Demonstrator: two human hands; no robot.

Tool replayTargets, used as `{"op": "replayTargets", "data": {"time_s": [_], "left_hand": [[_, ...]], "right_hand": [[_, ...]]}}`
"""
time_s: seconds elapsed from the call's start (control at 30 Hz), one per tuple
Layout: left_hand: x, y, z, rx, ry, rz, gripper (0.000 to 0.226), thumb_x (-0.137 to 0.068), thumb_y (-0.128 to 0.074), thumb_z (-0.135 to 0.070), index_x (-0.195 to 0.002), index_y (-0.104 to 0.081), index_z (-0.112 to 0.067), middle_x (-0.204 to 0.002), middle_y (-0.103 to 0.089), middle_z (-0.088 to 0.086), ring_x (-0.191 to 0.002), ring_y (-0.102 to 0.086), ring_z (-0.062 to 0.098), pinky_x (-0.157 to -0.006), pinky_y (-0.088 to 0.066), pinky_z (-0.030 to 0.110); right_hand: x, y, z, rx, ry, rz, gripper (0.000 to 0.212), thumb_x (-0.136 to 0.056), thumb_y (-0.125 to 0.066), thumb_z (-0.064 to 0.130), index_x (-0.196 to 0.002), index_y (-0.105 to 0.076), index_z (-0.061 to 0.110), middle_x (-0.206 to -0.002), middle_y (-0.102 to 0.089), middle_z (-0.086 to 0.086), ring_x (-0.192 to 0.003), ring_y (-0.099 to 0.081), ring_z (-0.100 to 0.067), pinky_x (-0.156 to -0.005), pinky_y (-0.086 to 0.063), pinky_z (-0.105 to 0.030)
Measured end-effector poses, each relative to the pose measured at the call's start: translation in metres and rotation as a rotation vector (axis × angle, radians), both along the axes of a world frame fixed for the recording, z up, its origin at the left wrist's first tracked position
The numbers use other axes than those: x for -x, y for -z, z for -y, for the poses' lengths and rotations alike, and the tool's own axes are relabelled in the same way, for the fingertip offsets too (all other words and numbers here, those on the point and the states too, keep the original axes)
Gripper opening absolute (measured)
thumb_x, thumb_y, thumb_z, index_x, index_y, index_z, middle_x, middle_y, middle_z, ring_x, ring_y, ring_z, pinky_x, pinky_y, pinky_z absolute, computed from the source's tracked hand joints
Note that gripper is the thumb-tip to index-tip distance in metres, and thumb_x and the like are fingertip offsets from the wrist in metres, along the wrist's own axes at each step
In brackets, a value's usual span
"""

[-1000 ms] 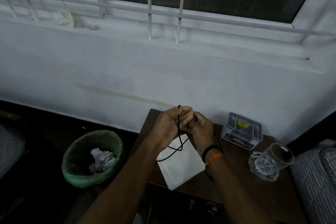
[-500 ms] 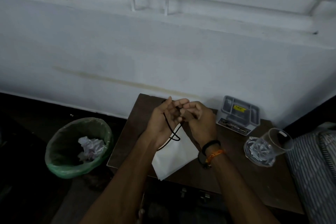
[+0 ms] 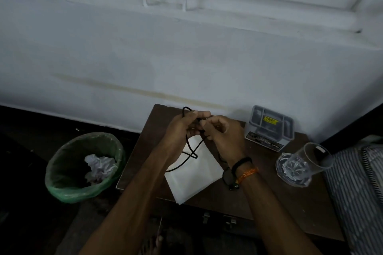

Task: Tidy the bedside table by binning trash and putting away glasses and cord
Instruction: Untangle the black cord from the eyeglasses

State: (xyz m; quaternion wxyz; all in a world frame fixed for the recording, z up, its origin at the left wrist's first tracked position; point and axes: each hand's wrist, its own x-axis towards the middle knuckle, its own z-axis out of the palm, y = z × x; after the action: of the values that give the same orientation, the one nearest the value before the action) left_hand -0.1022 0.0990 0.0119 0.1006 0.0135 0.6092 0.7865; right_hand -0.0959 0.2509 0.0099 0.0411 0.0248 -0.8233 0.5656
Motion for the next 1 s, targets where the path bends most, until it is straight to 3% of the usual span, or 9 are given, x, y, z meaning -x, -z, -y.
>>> {"op": "replayTargets", "data": {"time_s": [0.1, 0.2, 0.33, 0.43, 0.5, 0.6, 0.67, 0.83, 1.0], "left_hand": [[-0.002, 0.0, -0.006, 0.021, 0.045, -0.02, 0.04, -0.101, -0.04, -0.028, -0.119, -0.067, -0.005, -0.117, -0.066, 0.023, -0.1, -0.059, 0.031, -0.085, -0.05, 0.034], [-0.003, -0.003, -0.009, -0.059, 0.041, 0.024, 0.042, -0.101, -0.043, -0.033, -0.118, -0.068, -0.004, -0.113, -0.068, 0.016, -0.096, -0.058, 0.022, -0.086, -0.047, 0.033], [-0.002, -0.007, -0.01, -0.434, -0.052, 0.209, 0.044, -0.1, -0.047, -0.034, -0.114, -0.066, 0.003, -0.109, -0.069, 0.011, -0.084, -0.061, 0.015, -0.08, -0.049, 0.028], [-0.003, -0.005, -0.011, -0.648, -0.065, 0.363, 0.04, -0.093, -0.047, -0.02, -0.118, -0.061, 0.008, -0.106, -0.068, 0.015, -0.086, -0.064, 0.019, -0.075, -0.055, 0.027], [-0.004, -0.006, -0.013, -0.656, -0.007, 0.411, 0.04, -0.09, -0.046, -0.017, -0.114, -0.063, 0.01, -0.107, -0.067, 0.02, -0.091, -0.067, 0.024, -0.079, -0.058, 0.029], [-0.004, -0.008, -0.016, -0.684, 0.047, 0.389, 0.051, -0.096, -0.04, -0.029, -0.119, -0.06, 0.012, -0.122, -0.063, 0.027, -0.113, -0.063, 0.032, -0.099, -0.051, 0.036], [-0.003, -0.006, -0.017, -0.65, 0.045, 0.338, 0.054, -0.099, -0.039, -0.033, -0.125, -0.056, 0.012, -0.126, -0.061, 0.028, -0.121, -0.059, 0.033, -0.107, -0.045, 0.039], [-0.001, 0.0, -0.019, -0.31, 0.021, 0.144, 0.035, -0.1, -0.04, -0.008, -0.122, -0.058, 0.012, -0.124, -0.063, 0.025, -0.119, -0.061, 0.032, -0.102, -0.05, 0.035], [0.003, 0.001, -0.019, -0.018, -0.03, 0.115, 0.037, -0.102, -0.038, -0.021, -0.113, -0.068, -0.001, -0.117, -0.07, 0.015, -0.106, -0.064, 0.025, -0.1, -0.046, 0.037]], "right_hand": [[0.0, 0.001, -0.001, 0.089, 0.017, 0.026, 0.009, -0.084, -0.071, 0.036, -0.084, -0.076, 0.029, -0.079, -0.075, 0.004, -0.076, -0.072, -0.014, -0.074, -0.06, -0.046], [0.002, 0.0, -0.005, 0.172, 0.099, 0.003, 0.005, -0.087, -0.072, 0.019, -0.085, -0.076, 0.017, -0.075, -0.074, -0.003, -0.068, -0.07, -0.017, -0.067, -0.059, -0.036], [0.007, 0.003, -0.013, 0.092, 0.262, -0.117, 0.007, -0.088, -0.072, 0.022, -0.086, -0.074, 0.015, -0.073, -0.072, 0.0, -0.068, -0.069, -0.015, -0.066, -0.06, -0.037], [0.007, 0.01, -0.015, 0.045, 0.302, -0.136, 0.007, -0.088, -0.071, 0.022, -0.088, -0.073, 0.015, -0.076, -0.072, 0.001, -0.072, -0.069, -0.015, -0.069, -0.061, -0.041], [0.007, 0.015, -0.015, -0.016, 0.237, -0.113, 0.007, -0.088, -0.071, 0.021, -0.09, -0.075, 0.016, -0.079, -0.073, 0.004, -0.074, -0.07, -0.012, -0.068, -0.061, -0.041], [0.003, 0.018, -0.011, -0.063, 0.11, -0.05, 0.01, -0.088, -0.068, 0.019, -0.091, -0.075, 0.024, -0.082, -0.074, 0.009, -0.076, -0.071, -0.01, -0.07, -0.061, -0.039], [0.0, 0.016, -0.009, -0.033, 0.094, -0.023, 0.019, -0.088, -0.066, 0.014, -0.082, -0.072, 0.031, -0.075, -0.074, 0.007, -0.07, -0.071, -0.012, -0.068, -0.061, -0.035], [-0.003, 0.011, -0.009, 0.138, 0.091, 0.072, 0.019, -0.087, -0.068, 0.005, -0.084, -0.075, 0.022, -0.075, -0.075, -0.003, -0.067, -0.07, -0.014, -0.062, -0.056, -0.026], [-0.005, 0.011, -0.009, 0.356, 0.111, 0.238, 0.01, -0.081, -0.073, -0.001, -0.088, -0.076, 0.005, -0.082, -0.075, -0.012, -0.072, -0.069, -0.02, -0.069, -0.058, -0.032]]}}
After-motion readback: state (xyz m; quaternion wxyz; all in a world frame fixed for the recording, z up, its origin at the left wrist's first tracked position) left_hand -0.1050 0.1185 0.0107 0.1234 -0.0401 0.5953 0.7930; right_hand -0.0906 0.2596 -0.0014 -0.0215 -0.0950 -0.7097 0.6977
